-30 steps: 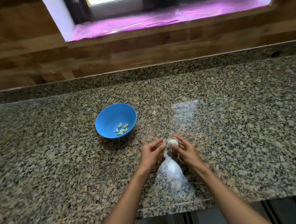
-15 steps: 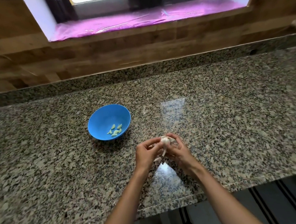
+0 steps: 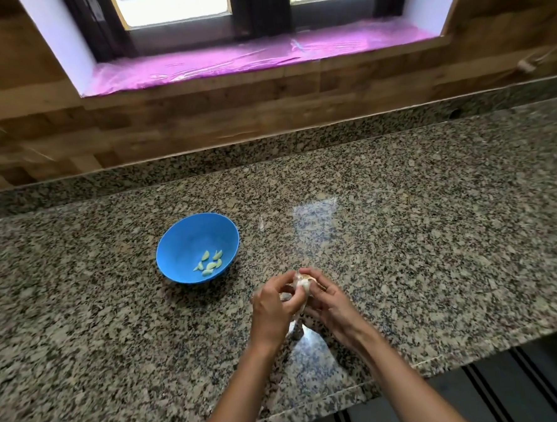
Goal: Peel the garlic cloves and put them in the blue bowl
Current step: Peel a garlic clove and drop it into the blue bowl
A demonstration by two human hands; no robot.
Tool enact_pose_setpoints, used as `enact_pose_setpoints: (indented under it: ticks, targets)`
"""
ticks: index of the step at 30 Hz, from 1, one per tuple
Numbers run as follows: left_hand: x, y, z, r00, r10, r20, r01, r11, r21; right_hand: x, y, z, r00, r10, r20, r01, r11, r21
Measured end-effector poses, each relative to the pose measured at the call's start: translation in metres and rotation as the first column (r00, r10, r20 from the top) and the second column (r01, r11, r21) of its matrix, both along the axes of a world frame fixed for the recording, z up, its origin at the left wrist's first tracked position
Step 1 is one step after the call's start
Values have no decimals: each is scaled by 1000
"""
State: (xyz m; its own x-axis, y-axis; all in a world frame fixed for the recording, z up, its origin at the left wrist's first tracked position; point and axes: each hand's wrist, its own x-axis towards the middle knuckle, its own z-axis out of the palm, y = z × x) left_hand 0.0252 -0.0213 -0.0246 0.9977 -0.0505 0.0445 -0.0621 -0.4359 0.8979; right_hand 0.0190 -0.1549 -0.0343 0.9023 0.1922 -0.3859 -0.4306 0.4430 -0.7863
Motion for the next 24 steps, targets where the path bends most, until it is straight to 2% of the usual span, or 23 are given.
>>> enact_pose_setpoints:
  ticks: [4,9,13,18,21,24]
  targets:
    - [5,-2,-7,998,-60,0,60,990,128,1,5,-6,998,-43,-41,43,999,3]
    - [4,-11,-11,998,-33,56,20,976,217,-2,13,-12,988,-137,-74,141,988,57]
    - [-1,-17,-13,999,38,31,-42,990,134,0,11,-11,988,-130,-88,135,989,62]
    - [-2,-22,-22,999,44,-29,-43,998,36,2,5,-11,989,-126,-78,128,991,30]
    - [-4,-28,-26,994,84,-74,-82,996,30,-1,6,-19,981,-167,-103,175,982,68]
    - [-5,-36,-30,991,126,-52,-121,988,92,-4,10,-27,967,-219,-130,232,968,93]
